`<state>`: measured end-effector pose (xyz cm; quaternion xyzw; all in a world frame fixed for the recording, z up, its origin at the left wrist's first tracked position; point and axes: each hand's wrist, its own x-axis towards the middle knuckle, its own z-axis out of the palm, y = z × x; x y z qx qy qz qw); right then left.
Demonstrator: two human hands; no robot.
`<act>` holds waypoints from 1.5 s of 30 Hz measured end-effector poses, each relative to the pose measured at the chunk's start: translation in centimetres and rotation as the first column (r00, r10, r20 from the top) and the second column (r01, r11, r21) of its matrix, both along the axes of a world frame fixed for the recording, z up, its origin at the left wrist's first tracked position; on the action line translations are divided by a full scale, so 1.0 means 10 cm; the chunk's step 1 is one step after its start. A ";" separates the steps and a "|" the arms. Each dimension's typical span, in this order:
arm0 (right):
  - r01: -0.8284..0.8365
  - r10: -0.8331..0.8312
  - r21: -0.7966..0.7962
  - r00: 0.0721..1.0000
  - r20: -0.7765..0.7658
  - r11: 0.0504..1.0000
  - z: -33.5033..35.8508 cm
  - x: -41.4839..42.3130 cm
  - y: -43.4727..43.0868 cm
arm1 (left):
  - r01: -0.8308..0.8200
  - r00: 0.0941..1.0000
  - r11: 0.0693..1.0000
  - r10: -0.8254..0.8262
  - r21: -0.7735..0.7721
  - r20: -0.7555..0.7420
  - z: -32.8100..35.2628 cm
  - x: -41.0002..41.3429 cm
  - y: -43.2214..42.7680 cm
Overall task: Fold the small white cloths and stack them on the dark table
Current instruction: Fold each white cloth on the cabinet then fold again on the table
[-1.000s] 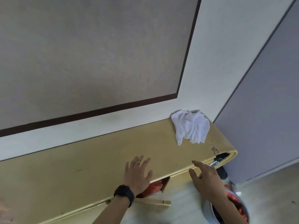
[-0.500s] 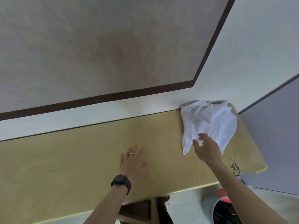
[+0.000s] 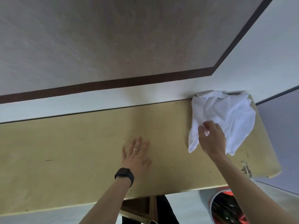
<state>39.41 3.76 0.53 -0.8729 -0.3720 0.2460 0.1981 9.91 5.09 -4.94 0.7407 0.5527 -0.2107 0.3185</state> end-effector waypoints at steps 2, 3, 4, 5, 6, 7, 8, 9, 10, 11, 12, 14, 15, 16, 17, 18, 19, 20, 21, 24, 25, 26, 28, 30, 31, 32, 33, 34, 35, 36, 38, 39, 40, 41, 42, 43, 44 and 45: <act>-0.113 0.112 0.090 0.993 0.024 0.989 0.23 -0.03 0.02 | -0.043 0.999 0.998 0.044 -0.040 0.027 0.20 0.09 0.10; -0.188 0.180 0.141 0.982 0.064 0.972 0.36 -0.04 0.03 | -0.069 0.995 0.997 0.071 -0.023 0.076 0.35 0.17 0.17; -0.260 0.242 0.190 0.964 0.114 0.947 0.50 -0.06 0.04 | -0.095 0.984 0.995 0.090 0.026 0.153 0.53 0.25 0.25; -0.319 0.289 0.234 0.945 0.154 0.918 0.66 -0.09 0.04 | -0.123 0.963 0.988 0.098 0.088 0.252 0.73 0.34 0.33; -0.363 0.326 0.269 0.929 0.173 0.892 0.82 -0.12 0.04 | -0.157 0.926 0.978 0.098 0.137 0.364 0.95 0.44 0.41; -0.403 0.365 0.295 0.914 0.178 0.866 0.98 -0.15 0.04 | -0.193 0.874 0.967 0.093 0.166 0.477 1.19 0.52 0.50; -0.446 0.411 0.304 0.895 0.176 0.841 1.15 -0.20 0.04 | -0.223 0.812 0.959 0.082 0.177 0.578 1.42 0.60 0.59; -0.488 0.459 0.292 0.873 0.167 0.822 1.31 -0.25 0.03 | -0.230 0.751 0.958 0.064 0.169 0.657 1.63 0.64 0.67; -0.525 0.501 0.271 0.851 0.157 0.807 1.47 -0.32 0.01 | -0.205 0.705 0.966 0.034 0.158 0.709 1.84 0.66 0.73; -0.551 0.531 0.253 0.834 0.148 0.795 1.62 -0.39 0.00 | -0.150 0.682 0.977 -0.008 0.151 0.731 2.01 0.65 0.79; -0.566 0.547 0.242 0.824 0.144 0.788 1.75 -0.46 -0.02 | -0.078 0.683 0.987 -0.051 0.142 0.729 2.14 0.61 0.83; -0.566 0.546 0.239 0.824 0.147 0.789 1.97 -0.64 -0.06 | 0.036 0.712 0.994 -0.096 0.100 0.696 2.35 0.46 0.84; -0.559 0.539 0.242 0.829 0.150 0.793 2.07 -0.74 -0.07 | 0.056 0.724 0.995 -0.097 0.082 0.683 2.42 0.36 0.81; -0.554 0.532 0.248 0.833 0.155 0.795 2.15 -0.85 -0.10 | 0.055 0.727 0.995 -0.093 0.078 0.680 2.48 0.24 0.78; -0.550 0.526 0.254 0.835 0.159 0.796 2.21 -0.96 -0.12 | 0.042 0.727 0.995 -0.091 0.087 0.681 2.53 0.12 0.73; -0.545 0.521 0.259 0.839 0.158 0.798 2.26 -1.07 -0.15 | 0.026 0.727 0.994 -0.090 0.105 0.681 2.56 -0.01 0.70; -0.540 0.518 0.259 0.841 0.154 0.801 2.30 -1.19 -0.18 | 0.010 0.731 0.992 -0.091 0.123 0.677 2.59 -0.15 0.66; -0.538 0.516 0.255 0.843 0.151 0.804 2.33 -1.31 -0.21 | 0.000 0.742 0.989 -0.100 0.149 0.663 2.61 -0.30 0.64; -0.540 0.517 0.247 0.842 0.154 0.805 2.34 -1.42 -0.25 | 0.007 0.758 0.982 -0.127 0.187 0.640 2.62 -0.46 0.61; -0.557 0.533 0.208 0.830 0.165 0.804 2.30 -1.74 -0.34 | 0.110 0.812 0.939 -0.273 0.325 0.515 2.63 -0.97 0.53; -0.564 0.544 0.189 0.825 0.152 0.803 2.26 -1.83 -0.38 | 0.135 0.822 0.923 -0.307 0.360 0.479 2.63 -1.14 0.51; -0.577 0.560 0.166 0.817 0.137 0.800 2.23 -1.92 -0.41 | 0.142 0.830 0.912 -0.322 0.386 0.455 2.62 -1.31 0.50; -0.615 0.599 0.138 0.788 0.143 0.776 2.13 -2.06 -0.48 | 0.148 0.855 0.885 -0.339 0.442 0.393 2.58 -1.64 0.49; -0.595 0.584 0.135 0.803 0.117 0.792 2.03 -2.16 -0.55 | 0.191 0.883 0.842 -0.371 0.505 0.286 2.51 -1.92 0.49; -0.582 0.572 0.126 0.813 0.110 0.803 1.98 -2.20 -0.58 | 0.213 0.894 0.826 -0.381 0.522 0.237 2.47 -2.06 0.47; -0.575 0.565 0.118 0.818 0.107 0.810 1.92 -2.24 -0.61 | 0.226 0.902 0.817 -0.381 0.531 0.203 2.43 -2.18 0.44; -0.576 0.565 0.111 0.817 0.119 0.810 1.86 -2.28 -0.64 | 0.228 0.909 0.811 -0.376 0.539 0.181 2.39 -2.30 0.40; -0.577 0.564 0.111 0.815 0.131 0.809 1.80 -2.32 -0.68 | 0.225 0.916 0.808 -0.367 0.545 0.165 2.36 -2.40 0.35; -0.580 0.564 0.118 0.813 0.143 0.806 1.75 -2.36 -0.73 | 0.217 0.923 0.809 -0.352 0.546 0.154 2.33 -2.50 0.30; -0.580 0.563 0.129 0.814 0.145 0.805 1.70 -2.40 -0.78 | 0.201 0.931 0.814 -0.331 0.544 0.152 2.30 -2.58 0.24; -0.579 0.564 0.139 0.815 0.131 0.804 1.59 -2.48 -0.90 | 0.154 0.945 0.840 -0.280 0.520 0.172 2.26 -2.73 0.11; -0.580 0.568 0.137 0.814 0.120 0.803 1.56 -2.52 -0.97 | 0.126 0.949 0.861 -0.250 0.493 0.194 2.25 -2.80 0.05; -0.584 0.575 0.131 0.812 0.104 0.801 1.53 -2.54 -1.03 | 0.089 0.951 0.888 -0.211 0.452 0.227 2.23 -2.87 -0.02; -0.591 0.585 0.122 0.807 0.083 0.798 1.51 -2.55 -1.09 | 0.041 0.950 0.917 -0.159 0.396 0.269 2.22 -2.93 -0.08; -0.595 0.593 0.110 0.803 0.058 0.796 1.52 -2.55 -1.14 | -0.009 0.945 0.942 -0.102 0.335 0.311 2.21 -3.00 -0.14; -0.598 0.599 0.101 0.800 0.032 0.795 1.53 -2.55 -1.18 | -0.050 0.939 0.959 -0.051 0.280 0.341 2.19 -3.07 -0.19; -0.599 0.602 0.097 0.799 0.007 0.795 1.54 -2.54 -1.20 | -0.077 0.934 0.967 -0.014 0.241 0.357 2.17 -3.11 -0.23; -0.597 0.601 0.096 0.799 -0.018 0.797 1.55 -2.53 -1.21 | -0.097 0.931 0.972 0.012 0.215 0.364 2.15 -3.14 -0.26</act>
